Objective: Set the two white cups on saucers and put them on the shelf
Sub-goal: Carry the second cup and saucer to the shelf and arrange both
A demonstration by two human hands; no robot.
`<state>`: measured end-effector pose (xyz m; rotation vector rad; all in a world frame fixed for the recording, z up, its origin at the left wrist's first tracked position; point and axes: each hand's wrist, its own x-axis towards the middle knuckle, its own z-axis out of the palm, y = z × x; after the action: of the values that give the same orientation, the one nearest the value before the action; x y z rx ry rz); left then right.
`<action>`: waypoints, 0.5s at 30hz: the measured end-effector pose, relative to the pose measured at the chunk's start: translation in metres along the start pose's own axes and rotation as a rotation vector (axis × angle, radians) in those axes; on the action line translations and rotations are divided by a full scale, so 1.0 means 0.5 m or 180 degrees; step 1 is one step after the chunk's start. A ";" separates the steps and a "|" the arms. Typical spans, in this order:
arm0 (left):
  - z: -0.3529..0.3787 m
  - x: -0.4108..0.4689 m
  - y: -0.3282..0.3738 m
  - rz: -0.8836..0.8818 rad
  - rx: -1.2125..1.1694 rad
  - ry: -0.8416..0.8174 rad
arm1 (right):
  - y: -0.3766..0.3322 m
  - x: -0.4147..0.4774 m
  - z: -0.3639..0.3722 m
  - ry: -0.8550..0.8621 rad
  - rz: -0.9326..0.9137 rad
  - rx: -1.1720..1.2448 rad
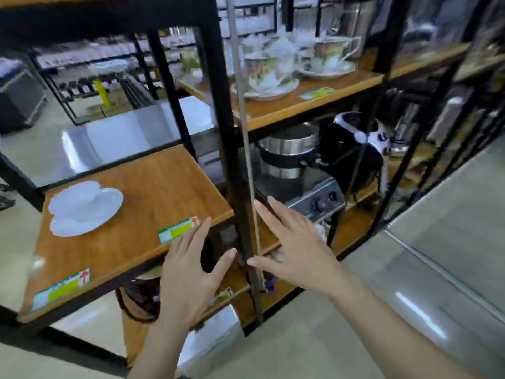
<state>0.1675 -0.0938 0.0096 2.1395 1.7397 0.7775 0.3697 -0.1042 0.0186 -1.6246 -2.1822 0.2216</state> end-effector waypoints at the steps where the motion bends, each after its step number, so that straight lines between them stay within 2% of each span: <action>1: 0.023 -0.019 0.037 0.0085 -0.0014 -0.0067 | 0.029 -0.040 -0.011 0.0088 0.0123 -0.0021; 15: 0.362 -0.184 0.606 0.1718 -0.0674 -0.1126 | 0.350 -0.647 -0.275 0.0979 0.2301 -0.0507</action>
<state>0.5045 -0.2332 0.0002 2.4327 0.8744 0.6133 0.6570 -0.3714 0.0059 -2.3070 -1.3495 -0.0075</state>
